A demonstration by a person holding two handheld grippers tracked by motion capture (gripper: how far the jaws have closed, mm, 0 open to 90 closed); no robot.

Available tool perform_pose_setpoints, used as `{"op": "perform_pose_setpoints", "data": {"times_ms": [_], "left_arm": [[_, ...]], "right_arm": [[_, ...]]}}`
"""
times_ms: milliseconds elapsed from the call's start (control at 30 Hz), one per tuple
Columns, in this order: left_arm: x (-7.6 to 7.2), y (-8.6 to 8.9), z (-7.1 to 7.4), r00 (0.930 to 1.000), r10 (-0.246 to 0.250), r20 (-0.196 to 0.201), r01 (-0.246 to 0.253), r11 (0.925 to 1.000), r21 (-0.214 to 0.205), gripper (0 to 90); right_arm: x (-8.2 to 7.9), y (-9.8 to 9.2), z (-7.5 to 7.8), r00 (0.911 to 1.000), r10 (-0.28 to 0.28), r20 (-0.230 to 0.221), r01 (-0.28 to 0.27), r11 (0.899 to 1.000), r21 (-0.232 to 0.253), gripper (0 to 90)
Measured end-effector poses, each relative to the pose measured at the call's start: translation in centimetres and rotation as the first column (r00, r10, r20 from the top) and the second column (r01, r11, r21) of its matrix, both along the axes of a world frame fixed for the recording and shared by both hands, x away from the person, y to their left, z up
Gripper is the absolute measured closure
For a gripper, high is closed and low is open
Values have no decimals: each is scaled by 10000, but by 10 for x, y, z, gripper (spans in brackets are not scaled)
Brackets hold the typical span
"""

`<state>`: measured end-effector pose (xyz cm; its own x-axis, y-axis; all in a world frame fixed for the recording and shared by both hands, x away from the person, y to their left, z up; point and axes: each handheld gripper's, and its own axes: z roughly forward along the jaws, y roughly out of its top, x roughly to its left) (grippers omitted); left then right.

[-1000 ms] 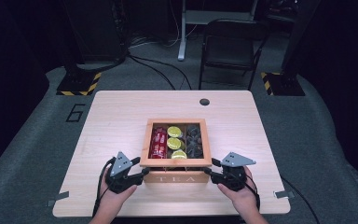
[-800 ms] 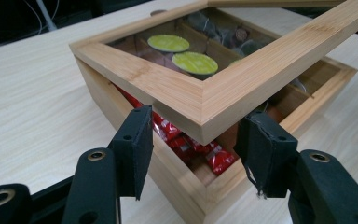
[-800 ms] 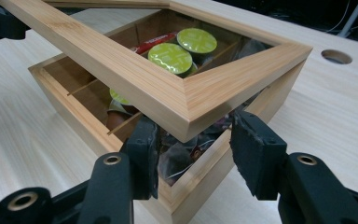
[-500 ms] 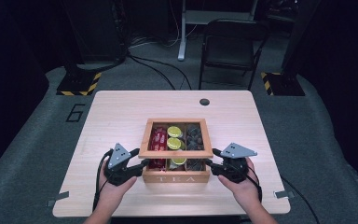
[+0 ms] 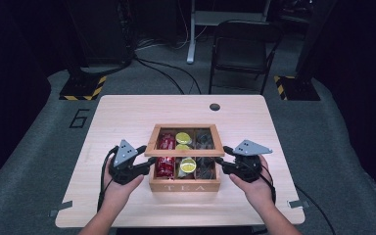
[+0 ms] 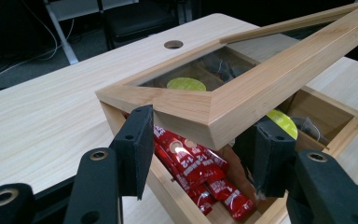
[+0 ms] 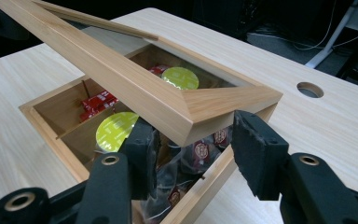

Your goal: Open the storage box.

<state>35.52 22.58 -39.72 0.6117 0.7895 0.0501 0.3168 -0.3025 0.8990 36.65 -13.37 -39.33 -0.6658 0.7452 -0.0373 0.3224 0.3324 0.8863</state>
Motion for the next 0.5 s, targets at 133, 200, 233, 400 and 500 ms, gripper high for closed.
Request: {"op": "perform_pose_setpoints", "data": {"times_ms": [133, 200, 233, 400, 500], "left_arm": [[3, 0, 6, 10000, -4, 49, 4, 10000, 9, 480], [6, 0, 9, 10000, -6, 54, 6, 10000, 54, 493], [7, 0, 10, 10000, -1, 42, 1, 10000, 29, 494], [13, 1, 18, 10000, -38, 47, 38, 9999, 99, 510], [18, 2, 23, 10000, 6, 34, -5, 10000, -68, 524]], "right_arm": [[4, 1, 3, 9999, -63, 106, 64, 10000, -58, 524], [7, 2, 4, 9997, -156, 172, 159, 9997, -158, 531], [8, 3, 5, 9996, -218, 205, 223, 9995, -231, 535], [19, 4, 12, 9994, -220, 251, 230, 9989, -407, 559], [24, 5, 15, 9990, -302, 339, 313, 9990, -331, 558]]}}
